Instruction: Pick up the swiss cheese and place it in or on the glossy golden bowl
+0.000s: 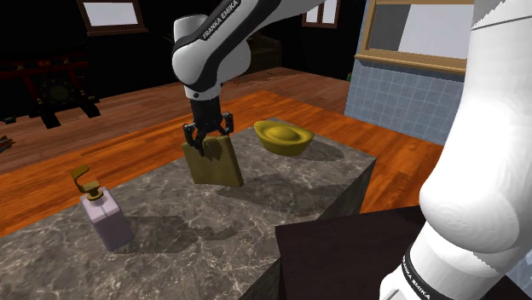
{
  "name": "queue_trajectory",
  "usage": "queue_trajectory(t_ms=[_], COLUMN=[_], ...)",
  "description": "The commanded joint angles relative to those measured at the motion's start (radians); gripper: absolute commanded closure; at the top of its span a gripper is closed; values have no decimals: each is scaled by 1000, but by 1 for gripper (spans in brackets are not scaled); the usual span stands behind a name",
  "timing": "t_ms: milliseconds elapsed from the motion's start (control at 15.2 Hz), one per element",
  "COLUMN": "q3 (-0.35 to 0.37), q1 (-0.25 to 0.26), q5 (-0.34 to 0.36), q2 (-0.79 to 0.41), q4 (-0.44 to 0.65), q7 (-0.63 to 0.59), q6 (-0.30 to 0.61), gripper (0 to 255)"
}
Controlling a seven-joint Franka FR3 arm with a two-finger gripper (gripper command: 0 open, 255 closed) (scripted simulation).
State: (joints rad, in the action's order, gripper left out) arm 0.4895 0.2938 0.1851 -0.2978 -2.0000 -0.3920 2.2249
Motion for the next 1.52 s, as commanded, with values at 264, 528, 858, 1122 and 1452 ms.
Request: queue_trajectory(t_ms=[264,528,858,1122,1452], q3=[13,18,23,25,-19], q1=[-12,-16,-21,-23,-91], q5=[-35,-53,-73,-84,-92], q2=[54,82,111,129,136], q4=[22,45,79,105,122], q7=[24,36,50,58,174], q6=[-66,-113,-173,-213,-231], gripper=[255,255,255,255,255])
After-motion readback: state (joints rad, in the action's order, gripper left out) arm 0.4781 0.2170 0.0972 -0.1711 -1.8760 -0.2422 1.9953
